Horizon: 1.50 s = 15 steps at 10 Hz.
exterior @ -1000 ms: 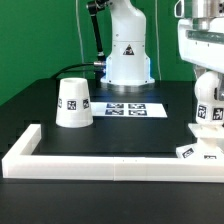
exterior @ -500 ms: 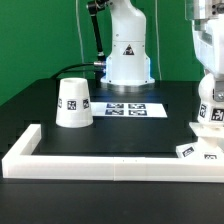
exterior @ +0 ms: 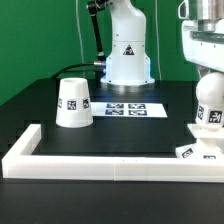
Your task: Assemble lamp
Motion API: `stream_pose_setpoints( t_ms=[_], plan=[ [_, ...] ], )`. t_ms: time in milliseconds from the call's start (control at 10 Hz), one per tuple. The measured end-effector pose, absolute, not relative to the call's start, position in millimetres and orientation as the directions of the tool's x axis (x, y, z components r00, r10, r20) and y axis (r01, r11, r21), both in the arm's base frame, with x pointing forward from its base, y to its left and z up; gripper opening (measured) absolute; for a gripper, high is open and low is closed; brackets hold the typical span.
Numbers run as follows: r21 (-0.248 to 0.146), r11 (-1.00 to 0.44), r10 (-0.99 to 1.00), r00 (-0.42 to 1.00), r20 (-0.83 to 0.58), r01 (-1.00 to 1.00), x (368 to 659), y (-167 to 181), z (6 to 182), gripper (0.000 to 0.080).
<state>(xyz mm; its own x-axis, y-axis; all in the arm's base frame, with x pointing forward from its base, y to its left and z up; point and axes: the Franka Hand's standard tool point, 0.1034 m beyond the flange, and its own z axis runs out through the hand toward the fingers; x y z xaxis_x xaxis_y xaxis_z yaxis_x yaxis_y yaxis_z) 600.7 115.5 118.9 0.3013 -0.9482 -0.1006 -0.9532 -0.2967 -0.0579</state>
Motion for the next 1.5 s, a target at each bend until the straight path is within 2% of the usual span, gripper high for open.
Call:
stream_pose_setpoints(
  t_ms=[100, 300, 500, 1100, 1200, 1500],
  plan=[
    [-0.065, -0.368, -0.923, 0.373, -0.096, -0.927, 600.5, 118.0, 119.2, 0.0698],
    [-0.089, -0.599, -0.793, 0.605, -0.076, -0.796, 600.6, 118.6, 119.4, 0.0698],
    [-0.104, -0.749, -0.653, 0.756, -0.054, -0.654, 602.1, 114.8, 120.0, 0.0698],
    [-0.116, -0.949, -0.293, 0.956, -0.006, -0.292, 602.4, 113.4, 119.9, 0.0698],
    [-0.113, -0.967, -0.232, 0.973, 0.004, -0.230, 602.4, 112.7, 119.6, 0.0698],
    [-0.033, -0.993, 0.114, 0.992, 0.056, 0.116, 603.9, 108.1, 118.3, 0.0698]
  ],
)
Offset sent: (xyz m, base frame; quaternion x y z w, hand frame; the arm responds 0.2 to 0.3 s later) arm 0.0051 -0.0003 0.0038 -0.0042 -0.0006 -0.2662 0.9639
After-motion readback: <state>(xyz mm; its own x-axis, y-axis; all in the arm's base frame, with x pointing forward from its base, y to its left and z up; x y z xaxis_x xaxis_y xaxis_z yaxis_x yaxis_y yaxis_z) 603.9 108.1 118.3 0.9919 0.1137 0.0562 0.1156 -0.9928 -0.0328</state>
